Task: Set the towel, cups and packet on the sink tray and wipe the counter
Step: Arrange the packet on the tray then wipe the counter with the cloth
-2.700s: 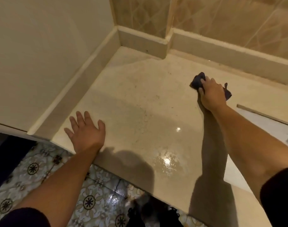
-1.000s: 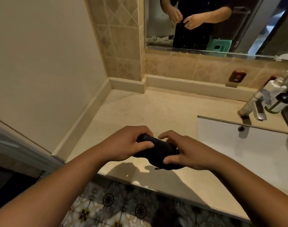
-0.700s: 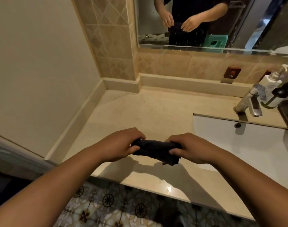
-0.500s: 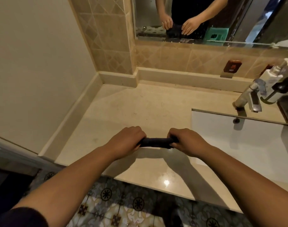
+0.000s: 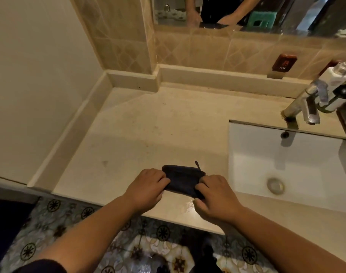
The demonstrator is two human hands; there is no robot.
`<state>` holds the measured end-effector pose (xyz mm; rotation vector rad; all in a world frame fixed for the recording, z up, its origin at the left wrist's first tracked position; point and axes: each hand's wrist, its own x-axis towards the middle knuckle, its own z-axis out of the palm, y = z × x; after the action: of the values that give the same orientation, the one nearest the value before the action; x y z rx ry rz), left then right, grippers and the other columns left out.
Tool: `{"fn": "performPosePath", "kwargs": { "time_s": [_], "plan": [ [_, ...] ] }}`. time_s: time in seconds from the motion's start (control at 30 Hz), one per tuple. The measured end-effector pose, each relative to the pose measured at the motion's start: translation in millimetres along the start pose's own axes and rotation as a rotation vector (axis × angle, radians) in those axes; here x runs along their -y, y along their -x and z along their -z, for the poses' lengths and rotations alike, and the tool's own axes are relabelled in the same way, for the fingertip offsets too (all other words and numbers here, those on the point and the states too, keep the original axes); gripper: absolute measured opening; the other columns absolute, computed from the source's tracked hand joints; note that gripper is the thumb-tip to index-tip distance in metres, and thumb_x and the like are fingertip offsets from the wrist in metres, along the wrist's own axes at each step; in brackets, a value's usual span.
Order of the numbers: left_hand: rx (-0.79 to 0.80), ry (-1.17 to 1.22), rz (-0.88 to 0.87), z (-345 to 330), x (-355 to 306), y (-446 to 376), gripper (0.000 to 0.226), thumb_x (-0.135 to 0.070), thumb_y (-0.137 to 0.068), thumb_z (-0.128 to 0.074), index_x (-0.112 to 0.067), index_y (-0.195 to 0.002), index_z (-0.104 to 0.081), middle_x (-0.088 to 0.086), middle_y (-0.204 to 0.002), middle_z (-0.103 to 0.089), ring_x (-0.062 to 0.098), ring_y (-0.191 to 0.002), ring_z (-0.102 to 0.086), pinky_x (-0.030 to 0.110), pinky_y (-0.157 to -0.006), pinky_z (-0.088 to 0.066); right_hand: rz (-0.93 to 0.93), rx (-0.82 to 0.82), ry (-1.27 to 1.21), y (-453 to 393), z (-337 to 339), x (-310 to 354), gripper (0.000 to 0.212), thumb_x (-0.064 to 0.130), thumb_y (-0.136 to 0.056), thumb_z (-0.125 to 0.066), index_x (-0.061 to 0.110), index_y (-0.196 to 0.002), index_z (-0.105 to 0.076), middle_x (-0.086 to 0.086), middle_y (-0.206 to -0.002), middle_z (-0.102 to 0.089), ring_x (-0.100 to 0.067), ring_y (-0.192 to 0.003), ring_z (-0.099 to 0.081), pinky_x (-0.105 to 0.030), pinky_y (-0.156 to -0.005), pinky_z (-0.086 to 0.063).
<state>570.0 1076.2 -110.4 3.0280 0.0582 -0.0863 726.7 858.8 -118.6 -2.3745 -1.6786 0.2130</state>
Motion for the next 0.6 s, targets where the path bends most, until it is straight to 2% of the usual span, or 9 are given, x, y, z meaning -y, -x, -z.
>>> {"fn": "performPosePath", "kwargs": {
  "time_s": [0.07, 0.13, 0.17, 0.2, 0.27, 0.33, 0.4, 0.6],
  "plan": [
    [-0.025, 0.042, 0.024, 1.1, -3.6, 7.8, 0.035, -0.034, -0.084, -0.055, -0.016, -0.113, -0.063, 0.005, -0.109, -0.060, 0.028, -0.100, -0.055, 0.042, -0.086, -0.045, -0.004, -0.041, -0.016, 2.0, 4.9, 1.3, 0.033, 0.051, -0.081, -0.055, 0.022, -0.094, -0.067, 0.004, -0.095, -0.061, -0.019, -0.087, -0.051, -0.035, -0.080, -0.037],
    [-0.046, 0.061, 0.085, 1.9, -10.6, 4.6, 0.049, -0.041, -0.085, -0.052, -0.014, -0.127, -0.057, 0.009, -0.125, -0.057, 0.032, -0.117, -0.052, 0.047, -0.100, -0.042, -0.023, -0.065, -0.017, -3.7, 5.0, 6.2, 0.048, 0.053, -0.087, -0.048, 0.018, -0.115, -0.064, -0.004, -0.118, -0.062, -0.025, -0.106, -0.054, -0.041, -0.092, -0.039],
    [-0.027, 0.062, 0.114, 2.3, -13.9, -0.7, 0.059, -0.045, -0.088, -0.048, -0.013, -0.137, -0.049, 0.010, -0.141, -0.050, 0.034, -0.131, -0.043, 0.050, -0.109, -0.034, -0.042, -0.035, -0.015, -9.0, 3.9, 9.3, 0.058, 0.055, -0.090, -0.041, 0.015, -0.128, -0.057, -0.009, -0.133, -0.056, -0.030, -0.120, -0.050, -0.047, -0.101, -0.035],
    [0.013, 0.052, 0.131, 0.8, -15.8, -6.6, 0.068, -0.051, -0.091, -0.039, -0.013, -0.148, -0.036, 0.008, -0.155, -0.034, 0.032, -0.144, -0.027, 0.052, -0.116, -0.021, -0.064, 0.020, -0.009, -14.1, 1.0, 12.5, 0.067, 0.057, -0.092, -0.034, 0.012, -0.140, -0.046, -0.012, -0.146, -0.044, -0.033, -0.134, -0.039, -0.052, -0.110, -0.026],
    [0.136, 0.023, 0.141, -6.5, -16.1, -16.3, 0.076, -0.060, -0.094, -0.019, -0.016, -0.156, -0.007, 0.001, -0.163, 0.001, 0.024, -0.150, 0.006, 0.050, -0.119, 0.005, -0.081, 0.151, 0.033, -19.7, -9.4, 16.7, 0.080, 0.065, -0.092, -0.021, 0.011, -0.152, -0.021, -0.011, -0.160, -0.019, -0.031, -0.147, -0.011, -0.053, -0.116, -0.002],
    [0.227, -0.001, 0.156, -19.6, -11.6, -19.4, 0.078, -0.063, -0.094, -0.010, -0.017, -0.155, 0.007, 0.000, -0.162, 0.013, 0.019, -0.148, 0.018, 0.048, -0.117, 0.015, -0.064, 0.231, 0.111, -21.6, -20.1, 13.6, 0.085, 0.070, -0.091, -0.013, 0.013, -0.153, -0.008, -0.010, -0.162, -0.007, -0.028, -0.148, 0.004, -0.053, -0.115, 0.008],
    [0.268, 0.003, 0.180, -29.4, -5.6, -17.5, 0.078, -0.064, -0.093, -0.007, -0.018, -0.153, 0.014, 0.000, -0.162, 0.017, 0.016, -0.146, 0.021, 0.046, -0.114, 0.019, -0.060, 0.259, 0.153, -23.7, -24.3, 7.9, 0.087, 0.073, -0.090, -0.009, 0.014, -0.153, -0.003, -0.009, -0.162, -0.004, -0.026, -0.148, 0.007, -0.053, -0.115, 0.010],
    [0.379, 0.007, 0.203, -26.2, -11.3, -13.5, 0.083, -0.066, -0.090, -0.011, -0.018, -0.152, 0.015, 0.002, -0.163, 0.016, 0.019, -0.148, 0.018, 0.048, -0.114, 0.019, -0.109, 0.388, 0.047, -21.5, -20.8, 11.5, 0.091, 0.077, -0.085, -0.007, 0.018, -0.153, 0.006, -0.005, -0.162, 0.006, -0.020, -0.147, 0.014, -0.051, -0.114, 0.015]
  ]
}}
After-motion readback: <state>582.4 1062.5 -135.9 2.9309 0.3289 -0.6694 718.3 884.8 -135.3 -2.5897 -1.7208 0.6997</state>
